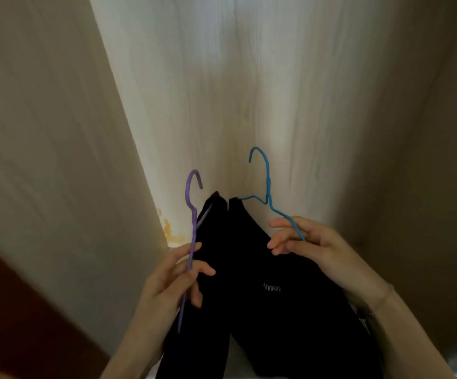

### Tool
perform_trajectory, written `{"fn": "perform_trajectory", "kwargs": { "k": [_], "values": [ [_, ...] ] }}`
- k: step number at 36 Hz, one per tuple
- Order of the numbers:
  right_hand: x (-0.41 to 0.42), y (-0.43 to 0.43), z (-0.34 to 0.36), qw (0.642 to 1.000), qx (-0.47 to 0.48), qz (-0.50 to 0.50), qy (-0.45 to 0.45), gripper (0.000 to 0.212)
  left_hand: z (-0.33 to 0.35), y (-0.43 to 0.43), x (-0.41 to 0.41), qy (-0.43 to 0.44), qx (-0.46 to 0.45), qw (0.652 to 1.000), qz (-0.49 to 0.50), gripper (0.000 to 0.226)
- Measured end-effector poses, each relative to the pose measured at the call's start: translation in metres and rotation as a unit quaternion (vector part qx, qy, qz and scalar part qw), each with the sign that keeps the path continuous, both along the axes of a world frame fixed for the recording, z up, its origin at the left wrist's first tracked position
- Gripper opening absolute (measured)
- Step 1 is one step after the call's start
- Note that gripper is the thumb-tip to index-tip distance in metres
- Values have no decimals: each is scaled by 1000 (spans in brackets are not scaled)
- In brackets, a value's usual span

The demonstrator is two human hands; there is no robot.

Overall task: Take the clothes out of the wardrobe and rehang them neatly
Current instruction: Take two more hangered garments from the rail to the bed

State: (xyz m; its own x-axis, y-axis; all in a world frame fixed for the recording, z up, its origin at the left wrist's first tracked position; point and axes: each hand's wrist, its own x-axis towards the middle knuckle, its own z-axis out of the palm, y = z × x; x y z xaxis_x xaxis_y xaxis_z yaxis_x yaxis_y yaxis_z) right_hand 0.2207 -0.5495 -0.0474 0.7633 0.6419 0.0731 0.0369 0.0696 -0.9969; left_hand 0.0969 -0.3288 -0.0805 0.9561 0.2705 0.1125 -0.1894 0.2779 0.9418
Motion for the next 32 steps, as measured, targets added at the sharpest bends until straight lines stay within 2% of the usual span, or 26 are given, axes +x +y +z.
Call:
{"fn": "perform_trajectory", "kwargs": {
  "k": [2, 4, 7, 11, 14, 18, 22, 24, 27, 28, 30, 32],
  "values": [
    [-13, -6, -19, 1000, -8, -12, 13, 33, -21, -6, -11, 32, -9, 999, 5, 81],
    [-26, -13, -35, 999, -7, -30, 37, 32, -37, -11, -20, 66, -8, 998, 5, 71],
    [-47, -24, -59, 991, 17, -74, 112, 29, -49, -14, -25, 111, 32, 993, 7, 28],
    [-70, -29, -86, 962, 62, -153, 217, 26, -52, -19, -15, 139, 103, 985, -28, 36],
    [-84, -27, -101, 941, 90, -205, 255, 28, -55, -18, -4, 146, 133, 977, -81, 36],
    [-102, -15, -111, 922, 125, -267, 249, 31, -64, -11, 9, 155, 146, 967, -141, 36],
    [-127, 13, -120, 912, 113, -339, 199, 53, -72, 6, 6, 152, 152, 953, -216, 36],
    [-145, 31, -127, 896, 129, -378, 193, 50, -75, 17, 1, 166, 148, 944, -245, 36],
    [-177, 63, -138, 866, 149, -442, 178, 29, -79, 31, -9, 183, 145, 932, -278, 34],
    [-189, 73, -140, 856, 147, -465, 174, 28, -79, 36, -14, 187, 154, 925, -293, 34],
    [-214, 91, -142, 835, 131, -507, 168, 30, -79, 46, -26, 186, 173, 911, -324, 34],
    [-237, 107, -141, 813, 128, -547, 155, 46, -79, 56, -38, 180, 182, 901, -351, 33]
  ]
}}
